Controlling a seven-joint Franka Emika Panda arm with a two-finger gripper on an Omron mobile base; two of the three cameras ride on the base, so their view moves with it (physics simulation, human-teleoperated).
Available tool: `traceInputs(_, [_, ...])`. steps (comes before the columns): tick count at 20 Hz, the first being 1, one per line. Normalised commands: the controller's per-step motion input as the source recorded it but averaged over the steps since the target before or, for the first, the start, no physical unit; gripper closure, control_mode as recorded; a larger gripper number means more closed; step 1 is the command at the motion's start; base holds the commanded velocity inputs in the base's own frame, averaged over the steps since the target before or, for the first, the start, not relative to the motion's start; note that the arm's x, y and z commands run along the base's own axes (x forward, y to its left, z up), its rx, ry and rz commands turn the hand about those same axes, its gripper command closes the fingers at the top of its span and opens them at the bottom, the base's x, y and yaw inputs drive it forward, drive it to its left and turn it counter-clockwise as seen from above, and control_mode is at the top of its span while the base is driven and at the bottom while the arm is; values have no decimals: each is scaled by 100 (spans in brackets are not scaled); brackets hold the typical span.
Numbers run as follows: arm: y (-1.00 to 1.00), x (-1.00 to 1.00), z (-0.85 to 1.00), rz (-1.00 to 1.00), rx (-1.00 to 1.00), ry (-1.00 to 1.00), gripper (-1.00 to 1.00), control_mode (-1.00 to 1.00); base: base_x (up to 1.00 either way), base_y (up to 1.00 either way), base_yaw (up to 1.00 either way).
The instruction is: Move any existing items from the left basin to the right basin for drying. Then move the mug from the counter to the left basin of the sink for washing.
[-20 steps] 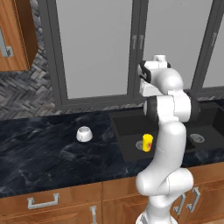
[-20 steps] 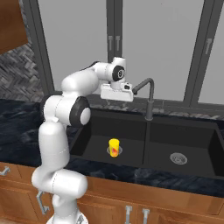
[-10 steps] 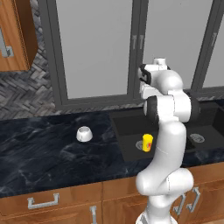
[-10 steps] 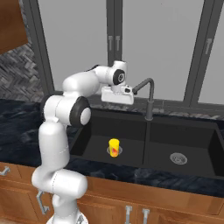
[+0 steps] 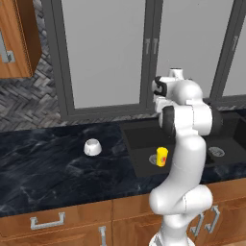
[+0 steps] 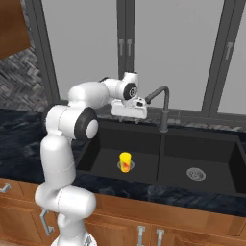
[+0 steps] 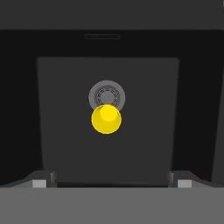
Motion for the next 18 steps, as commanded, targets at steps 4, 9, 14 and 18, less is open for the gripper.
traceInputs(4, [0,-5,-25,0,-4,-7,-100,-100,0,0,0])
traceInputs(9, [0,-14,-21,0,-4,-10,-100,-100,0,0,0])
traceInputs(14, [0,-13,-14,0,0,-6,-100,-100,0,0,0])
traceInputs(18, [0,-19,-13,0,0,-1,-100,-100,0,0,0])
